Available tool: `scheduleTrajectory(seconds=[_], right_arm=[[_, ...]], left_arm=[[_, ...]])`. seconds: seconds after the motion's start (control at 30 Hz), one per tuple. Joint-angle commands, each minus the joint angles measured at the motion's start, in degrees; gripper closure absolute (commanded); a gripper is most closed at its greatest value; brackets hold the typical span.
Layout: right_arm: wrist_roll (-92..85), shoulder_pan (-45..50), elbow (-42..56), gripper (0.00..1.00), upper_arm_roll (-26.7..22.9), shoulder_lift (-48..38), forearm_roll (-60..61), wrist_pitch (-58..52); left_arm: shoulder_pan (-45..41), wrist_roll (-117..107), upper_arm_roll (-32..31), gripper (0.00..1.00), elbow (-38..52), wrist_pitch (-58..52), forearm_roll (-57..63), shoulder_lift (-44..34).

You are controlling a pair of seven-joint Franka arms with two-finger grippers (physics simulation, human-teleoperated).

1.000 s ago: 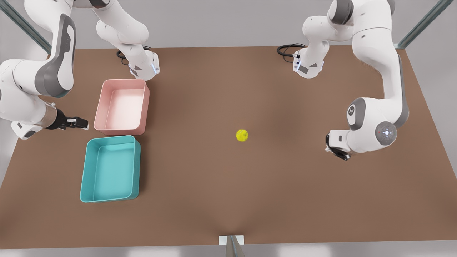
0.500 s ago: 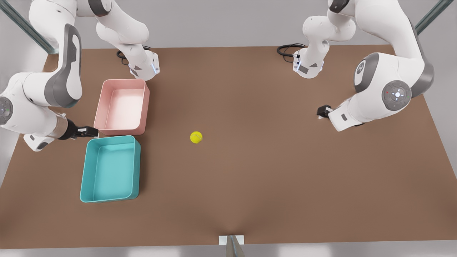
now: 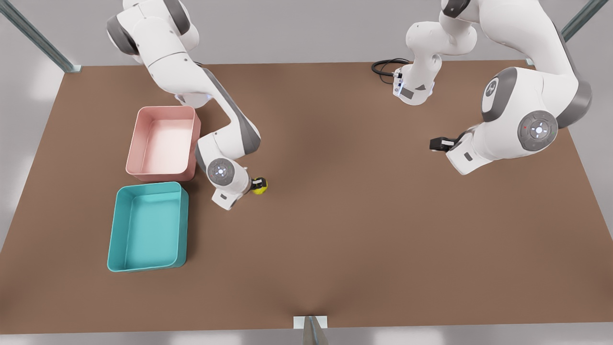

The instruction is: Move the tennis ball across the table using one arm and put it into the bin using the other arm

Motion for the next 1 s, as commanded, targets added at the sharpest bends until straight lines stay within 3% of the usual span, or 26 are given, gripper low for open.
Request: scheduleTrajectory(seconds=[0.0, 0.97], right_arm=[[17.3, 0.4, -2.4, 0.00, 0.0, -0.7, 1.0, 11.1], [12.8, 2.0, -13.5, 0.00, -0.1, 2.7, 0.2, 21.3]], left_arm=[[0.0, -6.2, 0.0, 0.00, 0.0, -0.7, 0.1, -0.1], [-0.6, -7.6, -0.1, 0.00, -0.4, -1.6, -0.3, 0.2]])
